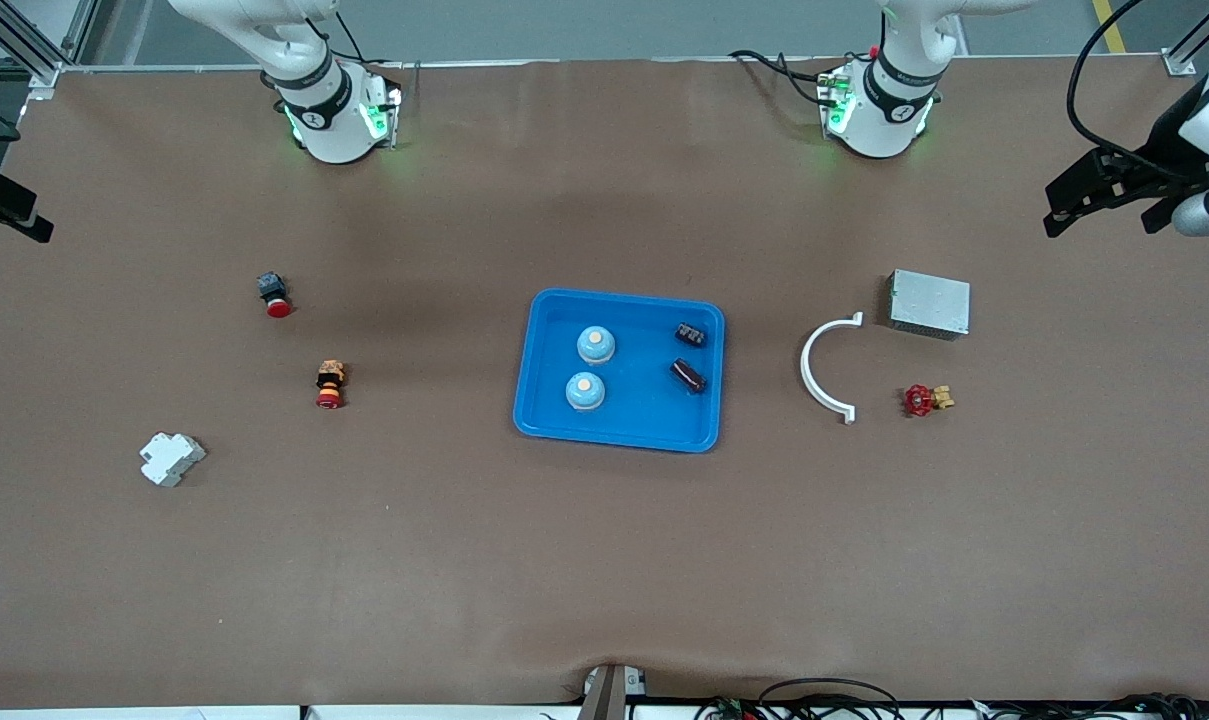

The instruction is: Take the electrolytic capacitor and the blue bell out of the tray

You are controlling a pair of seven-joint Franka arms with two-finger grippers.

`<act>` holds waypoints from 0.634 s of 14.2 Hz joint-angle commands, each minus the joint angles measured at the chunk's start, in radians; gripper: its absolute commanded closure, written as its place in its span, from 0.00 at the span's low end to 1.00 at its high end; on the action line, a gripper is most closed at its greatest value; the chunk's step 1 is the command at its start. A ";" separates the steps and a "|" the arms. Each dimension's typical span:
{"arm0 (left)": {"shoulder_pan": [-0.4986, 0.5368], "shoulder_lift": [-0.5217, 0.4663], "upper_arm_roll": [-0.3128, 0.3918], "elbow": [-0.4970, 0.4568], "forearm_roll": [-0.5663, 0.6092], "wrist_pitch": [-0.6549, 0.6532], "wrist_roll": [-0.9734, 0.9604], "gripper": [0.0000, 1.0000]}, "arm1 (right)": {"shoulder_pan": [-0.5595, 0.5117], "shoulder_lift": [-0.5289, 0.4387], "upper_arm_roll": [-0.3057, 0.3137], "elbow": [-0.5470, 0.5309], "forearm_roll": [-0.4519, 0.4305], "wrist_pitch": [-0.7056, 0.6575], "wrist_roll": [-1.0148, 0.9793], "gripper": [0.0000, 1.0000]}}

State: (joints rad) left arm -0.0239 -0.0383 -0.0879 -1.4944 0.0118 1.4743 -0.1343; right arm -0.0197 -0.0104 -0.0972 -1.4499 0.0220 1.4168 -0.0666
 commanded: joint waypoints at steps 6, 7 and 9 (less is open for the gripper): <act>0.001 0.008 0.002 -0.055 0.016 -0.009 0.027 0.00 | -0.016 -0.028 0.013 -0.020 0.007 0.002 0.013 0.00; -0.002 0.009 0.002 -0.075 0.014 -0.003 0.025 0.00 | -0.016 -0.028 0.013 -0.020 0.007 0.002 0.013 0.00; -0.004 0.003 -0.006 -0.137 0.014 0.032 0.018 0.00 | -0.017 -0.028 0.011 -0.021 0.009 -0.001 0.014 0.00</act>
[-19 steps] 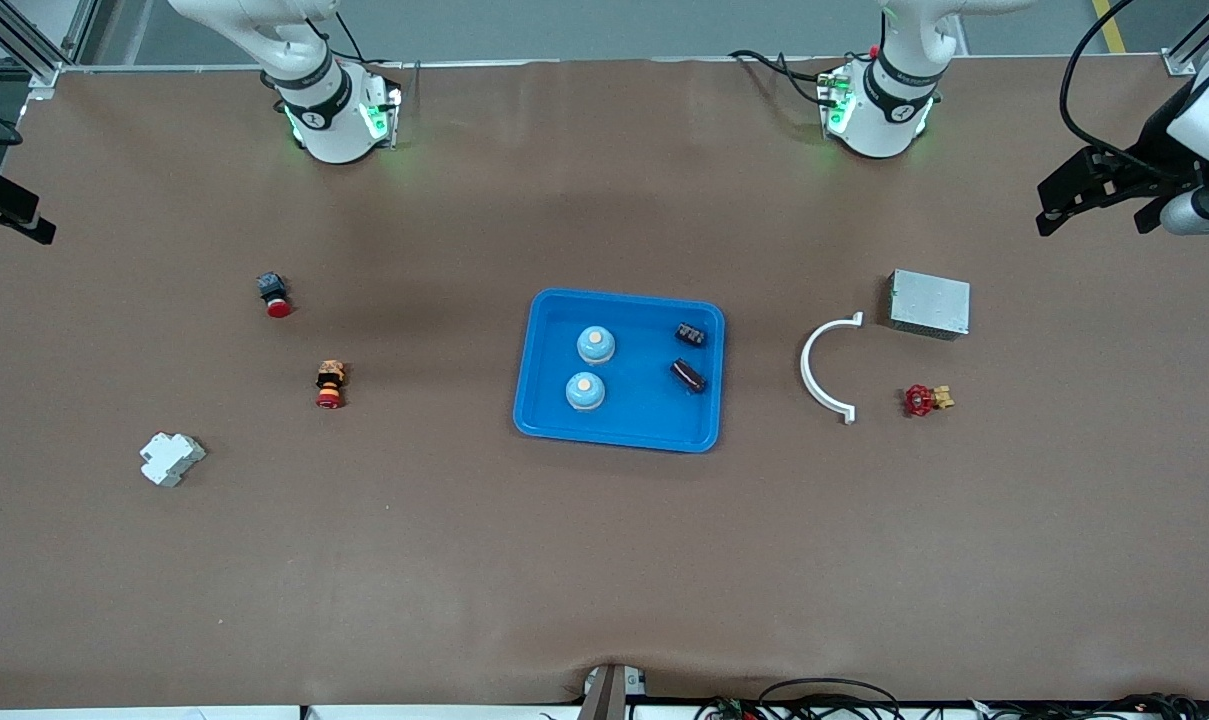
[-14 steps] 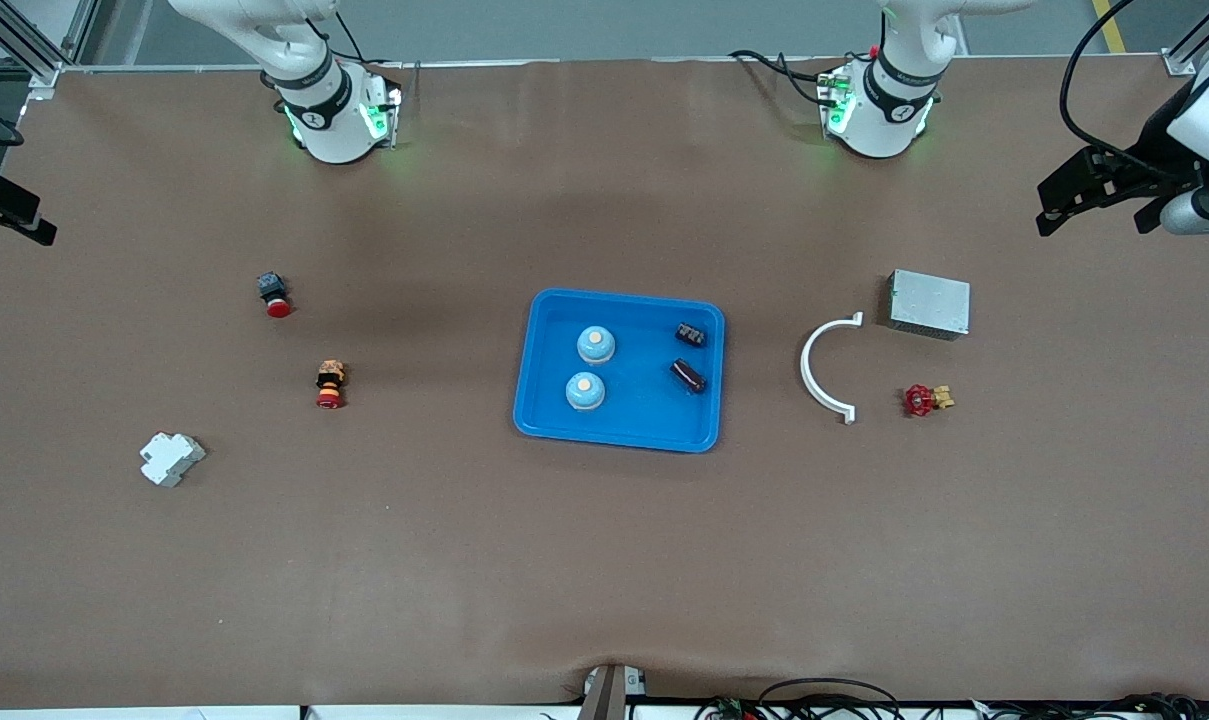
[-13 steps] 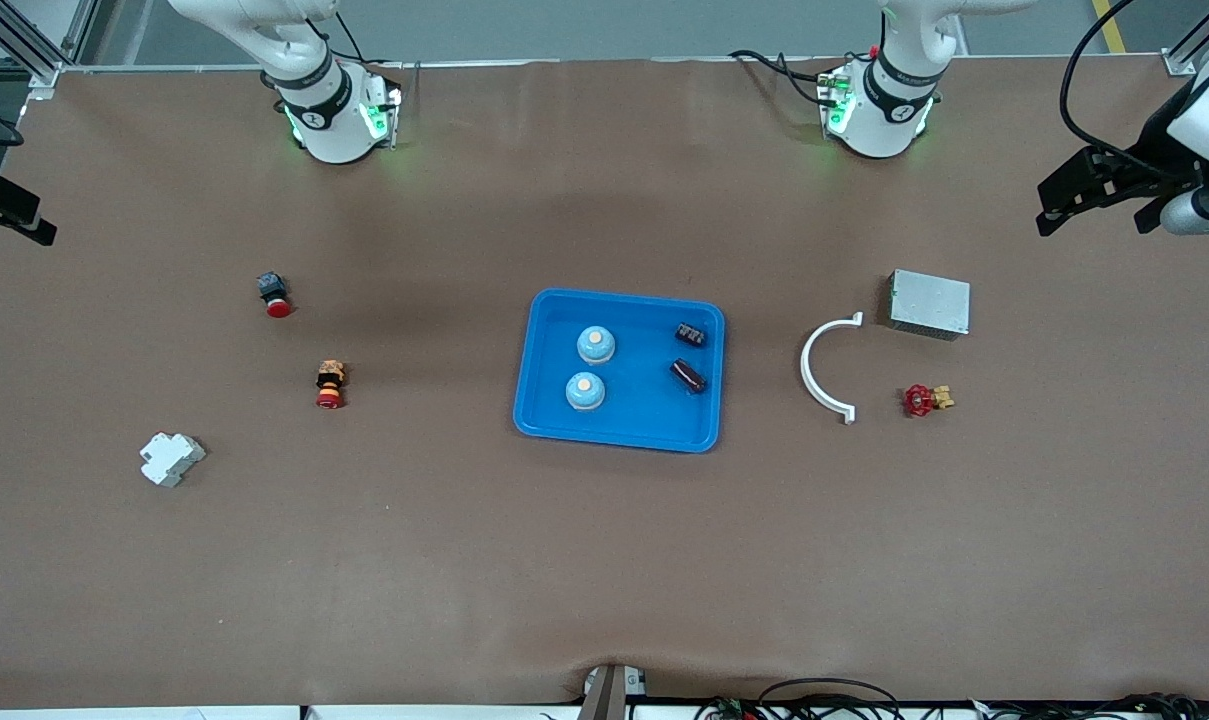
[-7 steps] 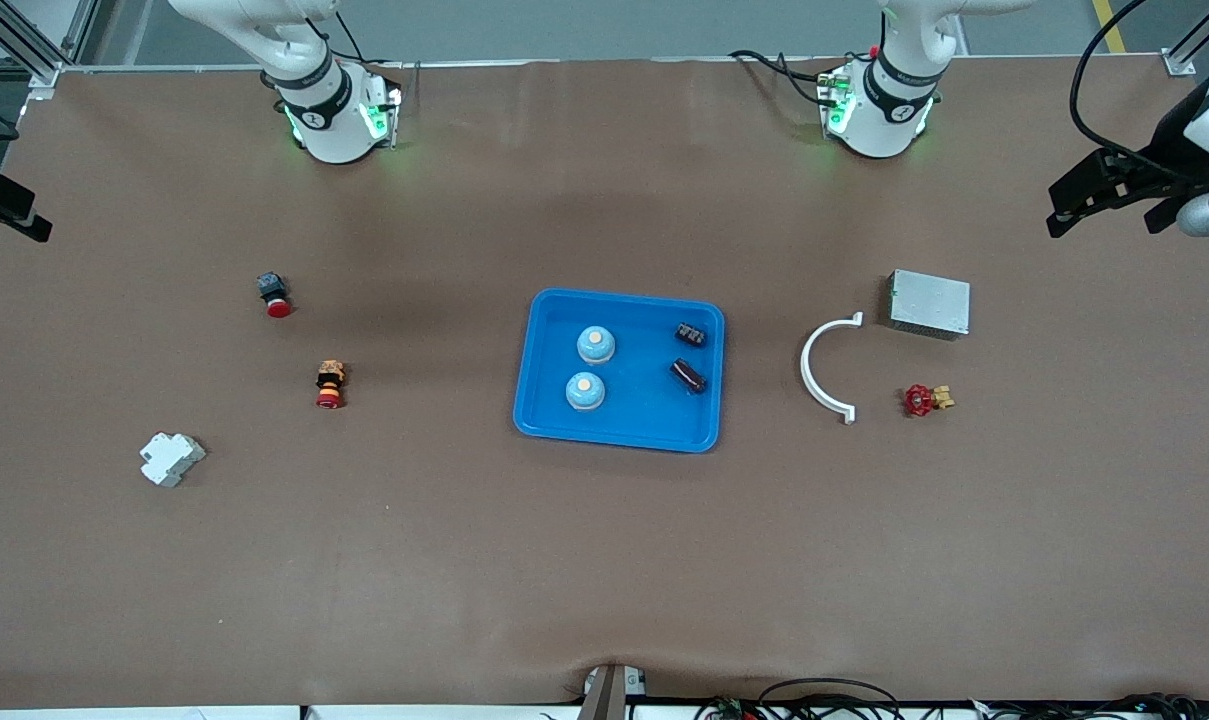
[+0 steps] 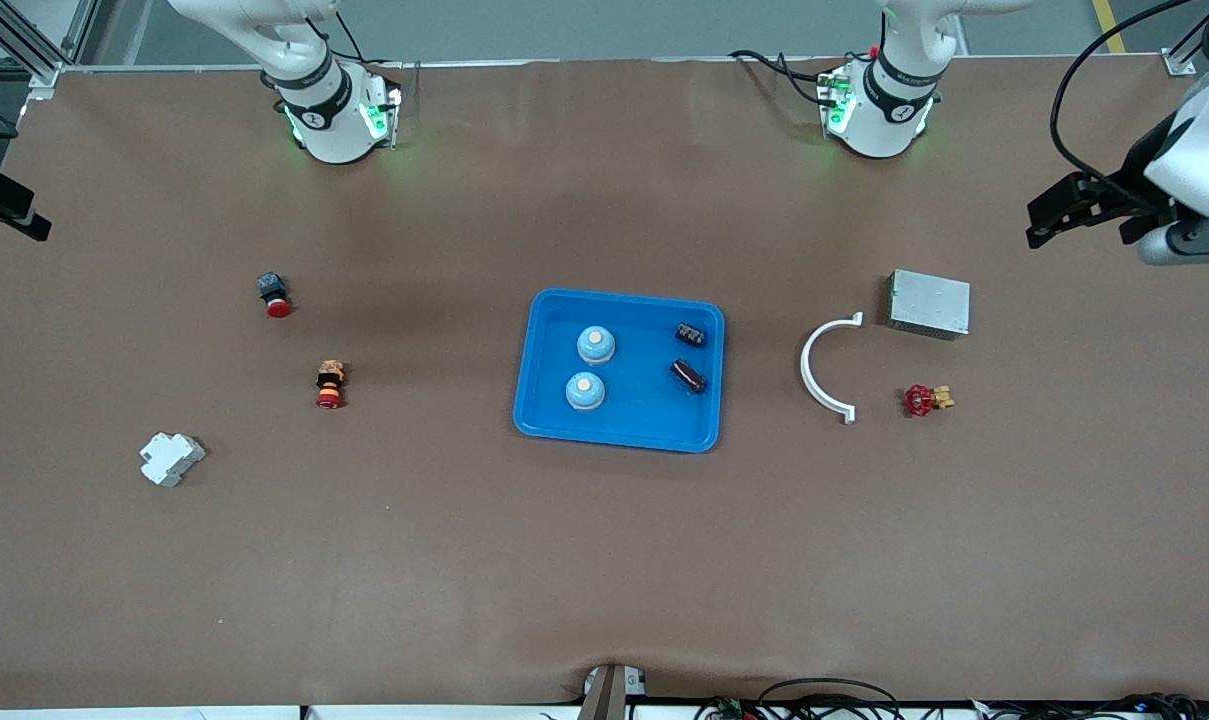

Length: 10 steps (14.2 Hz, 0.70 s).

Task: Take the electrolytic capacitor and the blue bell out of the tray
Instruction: 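Move the left gripper and the right gripper toward the blue tray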

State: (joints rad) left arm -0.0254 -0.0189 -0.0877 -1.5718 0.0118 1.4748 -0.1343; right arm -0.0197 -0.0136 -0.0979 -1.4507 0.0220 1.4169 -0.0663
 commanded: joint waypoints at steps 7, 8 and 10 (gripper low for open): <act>-0.007 -0.027 -0.058 -0.301 -0.028 0.286 -0.004 0.00 | 0.045 -0.071 0.024 -0.106 0.051 0.017 0.219 0.00; -0.004 -0.027 -0.073 -0.345 -0.044 0.344 -0.027 0.00 | 0.090 -0.083 0.030 -0.137 0.058 0.030 0.303 0.00; -0.011 -0.027 -0.110 -0.439 -0.049 0.477 -0.056 0.00 | 0.189 -0.138 0.047 -0.254 0.058 0.113 0.515 0.00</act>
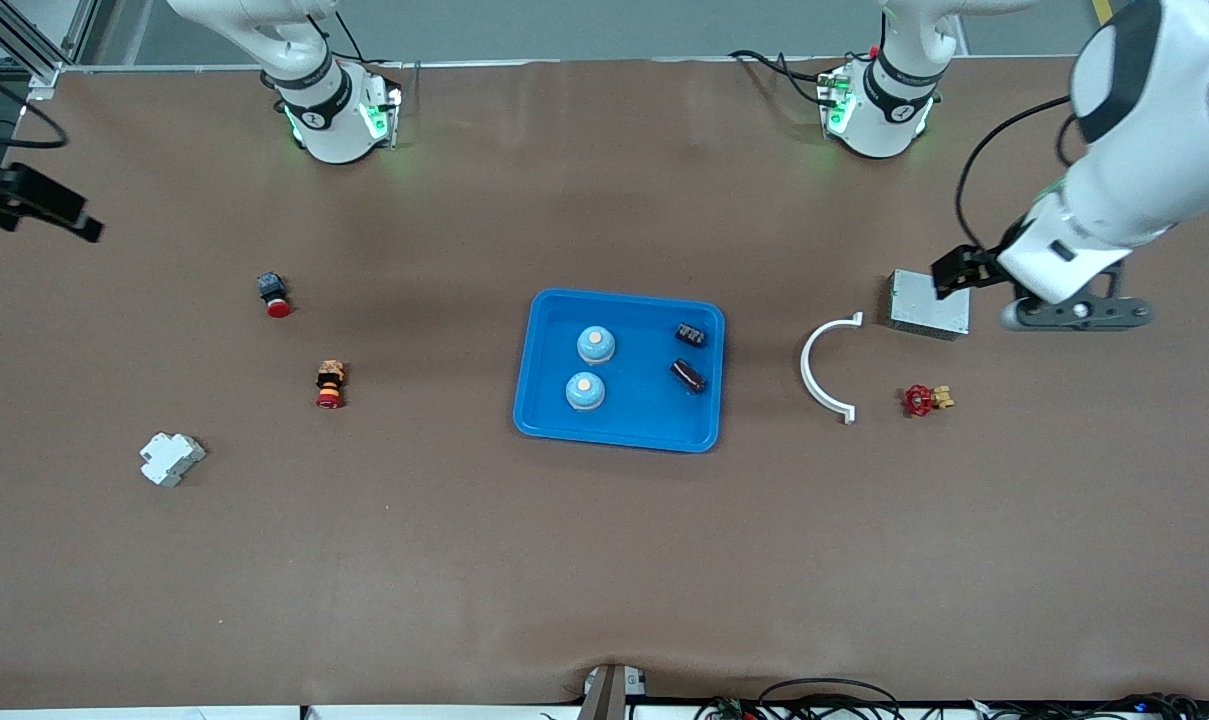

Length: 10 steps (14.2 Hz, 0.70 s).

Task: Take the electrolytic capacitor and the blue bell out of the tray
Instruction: 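Move the left gripper and the right gripper toward the blue tray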

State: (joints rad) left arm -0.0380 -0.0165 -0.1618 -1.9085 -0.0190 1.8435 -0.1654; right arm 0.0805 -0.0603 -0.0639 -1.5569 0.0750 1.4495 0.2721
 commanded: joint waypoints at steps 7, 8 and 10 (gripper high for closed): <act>-0.002 0.051 -0.237 -0.332 -0.016 0.560 -0.400 0.00 | 0.439 -0.052 0.019 -0.331 0.008 0.363 0.723 0.00; -0.003 0.091 -0.264 -0.336 -0.016 0.604 -0.460 0.00 | 0.482 -0.009 0.018 -0.331 0.006 0.420 0.790 0.00; -0.037 0.153 -0.291 -0.330 -0.007 0.661 -0.633 0.00 | 0.530 0.077 0.018 -0.330 0.006 0.536 0.883 0.00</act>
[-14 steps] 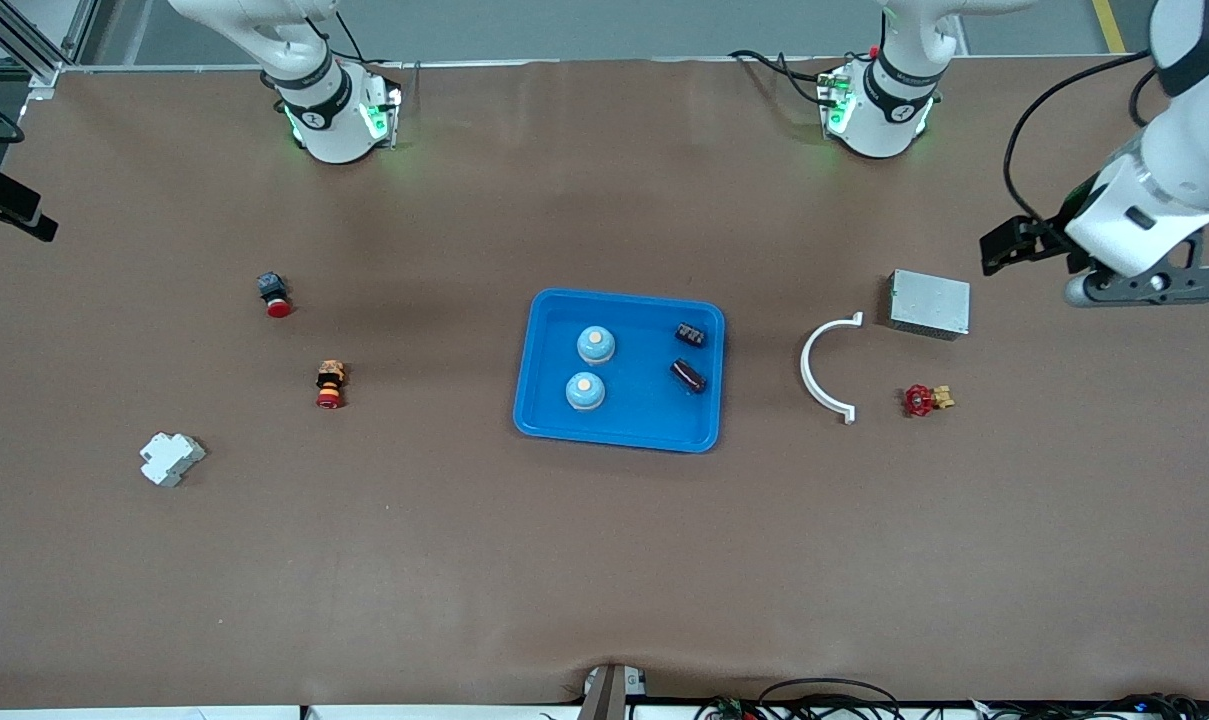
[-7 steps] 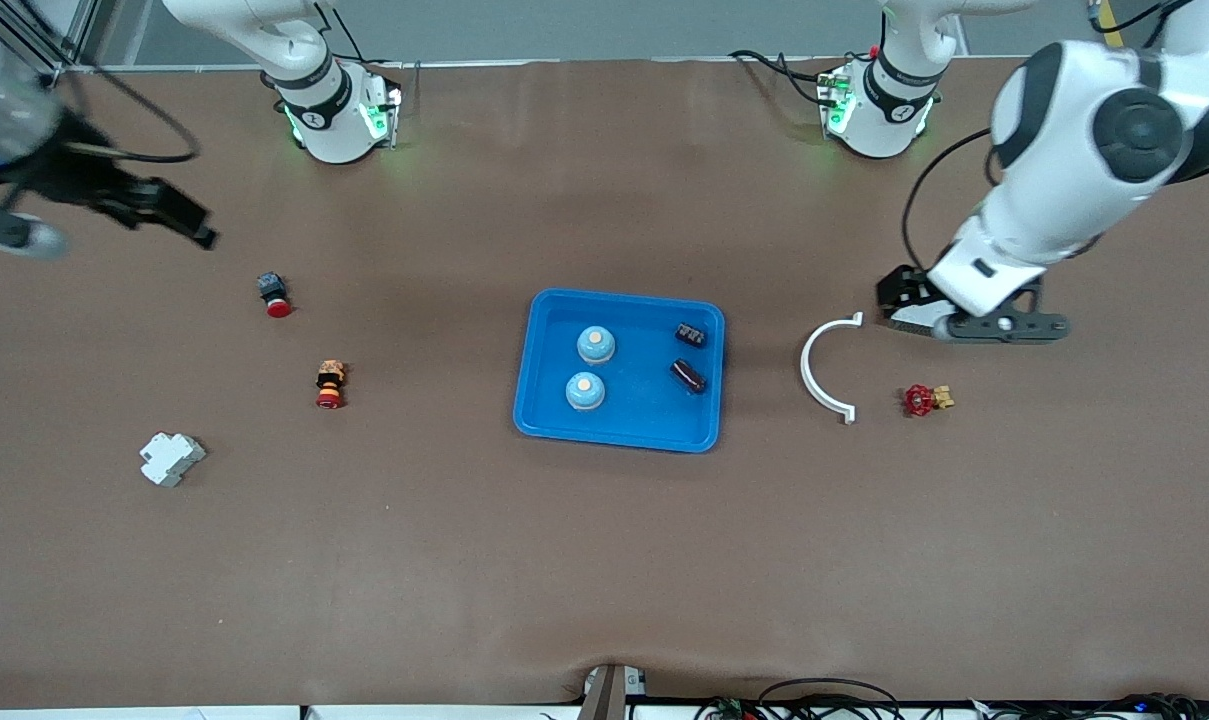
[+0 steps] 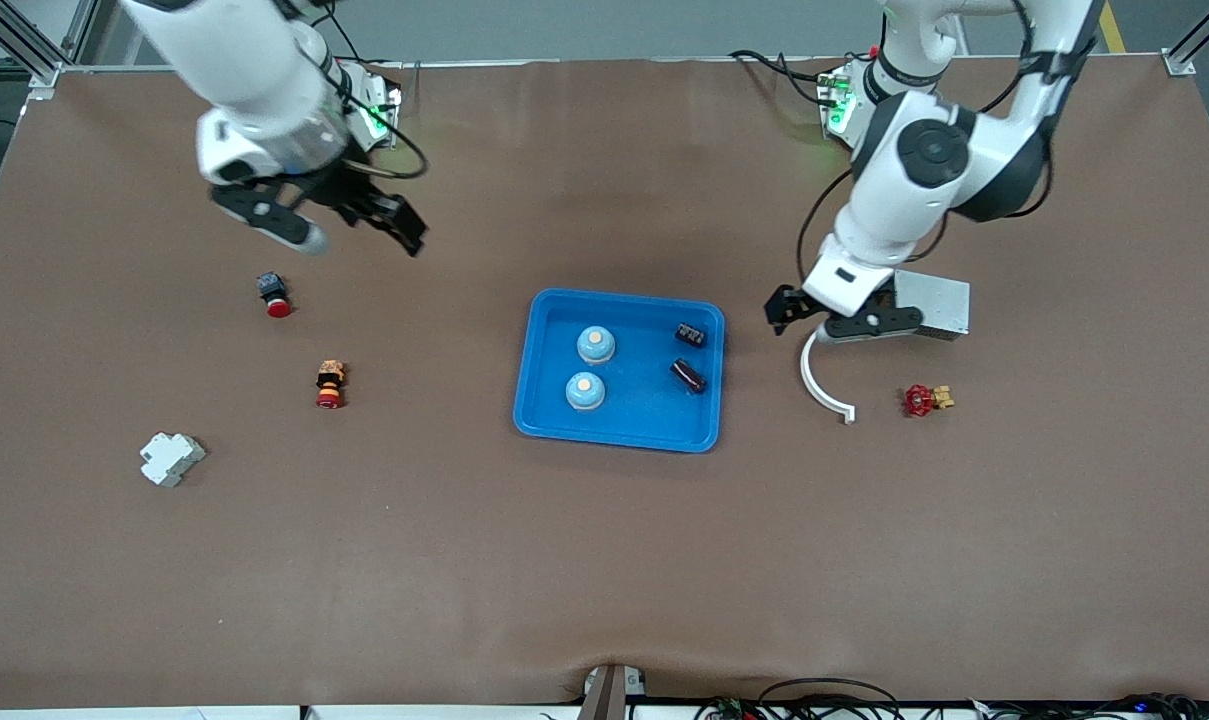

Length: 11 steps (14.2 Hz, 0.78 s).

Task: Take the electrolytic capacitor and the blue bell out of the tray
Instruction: 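Move the left gripper and the right gripper toward the blue tray, then grasp a brown capacitor with the left gripper while the right gripper grasps a bell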

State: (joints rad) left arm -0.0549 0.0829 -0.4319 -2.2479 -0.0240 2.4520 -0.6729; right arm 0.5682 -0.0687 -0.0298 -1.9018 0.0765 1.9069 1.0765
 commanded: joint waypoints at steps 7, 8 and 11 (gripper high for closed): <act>-0.131 0.262 -0.019 0.034 0.217 0.228 -0.555 0.21 | 0.114 0.361 -0.016 0.111 0.000 0.253 0.198 0.00; -0.149 0.290 -0.018 0.045 0.269 0.228 -0.624 0.25 | 0.130 0.401 -0.018 0.137 -0.009 0.259 0.226 0.00; -0.177 0.365 -0.018 0.093 0.392 0.226 -0.873 0.29 | 0.142 0.518 -0.018 0.223 -0.011 0.268 0.258 0.00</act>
State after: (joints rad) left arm -0.2156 0.3940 -0.4505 -2.2059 0.2984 2.6750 -1.4065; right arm 0.6880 0.3592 -0.0329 -1.7732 0.0745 2.1859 1.2968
